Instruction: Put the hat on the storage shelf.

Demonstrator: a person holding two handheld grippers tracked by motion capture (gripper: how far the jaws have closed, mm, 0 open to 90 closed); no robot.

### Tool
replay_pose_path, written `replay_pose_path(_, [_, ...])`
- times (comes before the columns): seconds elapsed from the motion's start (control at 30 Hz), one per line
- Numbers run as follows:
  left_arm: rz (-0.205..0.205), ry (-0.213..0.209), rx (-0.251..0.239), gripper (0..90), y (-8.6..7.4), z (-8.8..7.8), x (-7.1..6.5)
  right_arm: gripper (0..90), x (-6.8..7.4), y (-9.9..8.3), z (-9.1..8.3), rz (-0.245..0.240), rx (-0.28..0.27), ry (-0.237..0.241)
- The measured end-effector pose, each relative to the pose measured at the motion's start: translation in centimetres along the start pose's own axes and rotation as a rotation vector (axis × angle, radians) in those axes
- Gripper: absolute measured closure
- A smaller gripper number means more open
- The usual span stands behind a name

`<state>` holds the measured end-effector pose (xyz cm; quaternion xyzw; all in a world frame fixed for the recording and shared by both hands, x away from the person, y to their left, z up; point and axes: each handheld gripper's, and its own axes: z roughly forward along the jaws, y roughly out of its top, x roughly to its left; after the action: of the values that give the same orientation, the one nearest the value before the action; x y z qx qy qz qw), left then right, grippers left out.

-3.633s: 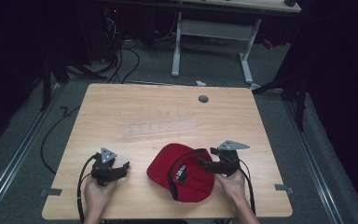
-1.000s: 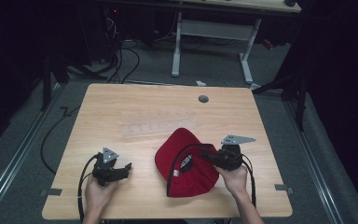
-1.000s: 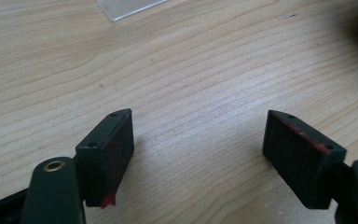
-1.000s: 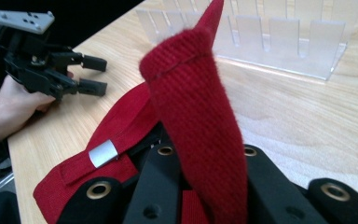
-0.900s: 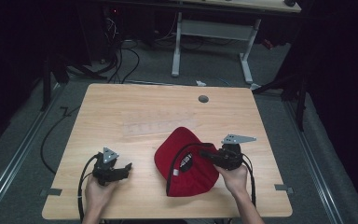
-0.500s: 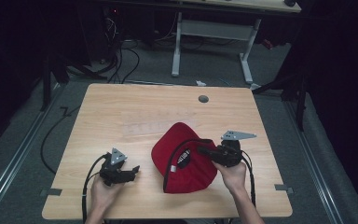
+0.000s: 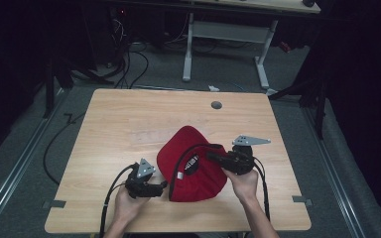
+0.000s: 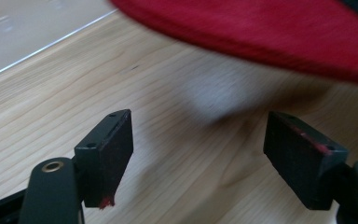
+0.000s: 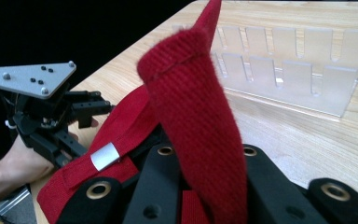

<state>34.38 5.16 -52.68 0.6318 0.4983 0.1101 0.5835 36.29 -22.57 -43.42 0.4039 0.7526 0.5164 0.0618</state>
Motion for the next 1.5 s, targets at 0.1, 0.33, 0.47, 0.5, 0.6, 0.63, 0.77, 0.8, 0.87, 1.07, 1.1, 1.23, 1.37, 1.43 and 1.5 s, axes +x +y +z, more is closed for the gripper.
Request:
replay_pose_path(0.1, [0.001,-0.015,0.000,24.3,0.0,0.3,-0.7,86.1,0.1,0.1,0.2,0.010,-0.008,0.002])
replay_pose_path(0.33, [0.012,-0.032,-0.035,24.4,0.2,0.3,-1.6,85.9,0.2,0.1,0.4,0.006,-0.003,-0.013])
replay_pose_path(0.47, [0.016,-0.019,-0.065,23.5,0.6,-0.1,-1.4,85.9,0.0,-0.3,0.4,0.014,0.019,-0.035])
replay_pose_path(0.5, [0.020,-0.013,-0.079,23.1,0.8,-0.3,-1.3,85.8,0.1,-0.5,0.4,0.009,0.035,-0.046])
replay_pose_path(0.6, [0.026,-0.010,-0.091,22.8,1.0,-0.6,-1.2,85.8,0.1,-0.6,0.4,0.002,0.044,-0.051])
replay_pose_path(0.63, [0.033,-0.008,-0.094,22.7,1.0,-0.7,-1.2,85.8,0.1,-0.7,0.4,0.001,0.052,-0.055])
replay_pose_path(0.77, [0.044,-0.014,-0.115,21.9,1.4,-1.2,-1.3,85.7,0.1,-0.9,0.4,-0.003,0.091,-0.061])
replay_pose_path(0.8, [0.044,-0.014,-0.115,21.5,1.4,-1.2,-1.3,85.7,0.1,-0.9,0.4,-0.003,0.091,-0.061])
replay_pose_path(0.87, [0.054,-0.016,-0.108,20.9,1.5,-1.3,-1.4,85.7,0.2,-1.0,0.4,0.001,0.105,-0.060])
replay_pose_path(1.07, [0.080,-0.033,-0.117,20.7,1.5,-1.7,-1.7,85.5,0.3,-1.1,0.4,0.005,0.132,-0.052])
replay_pose_path(1.1, [0.080,-0.033,-0.117,20.7,1.5,-1.7,-1.7,85.5,0.3,-1.1,0.4,0.005,0.132,-0.052])
replay_pose_path(1.23, [0.114,-0.043,-0.107,20.1,1.7,-1.8,-2.2,85.5,0.2,-1.1,0.5,0.014,0.148,-0.037])
replay_pose_path(1.37, [0.136,-0.051,-0.105,20.1,1.9,-1.9,-2.6,85.5,0.2,-1.1,0.5,0.018,0.153,-0.031])
replay_pose_path(1.43, [0.142,-0.051,-0.103,20.1,1.9,-1.8,-2.7,85.4,0.1,-1.1,0.4,0.027,0.159,-0.026])
replay_pose_path(1.5, [0.161,-0.049,-0.096,20.2,1.8,-1.7,-2.8,85.4,0.1,-1.1,0.4,0.032,0.160,-0.018])
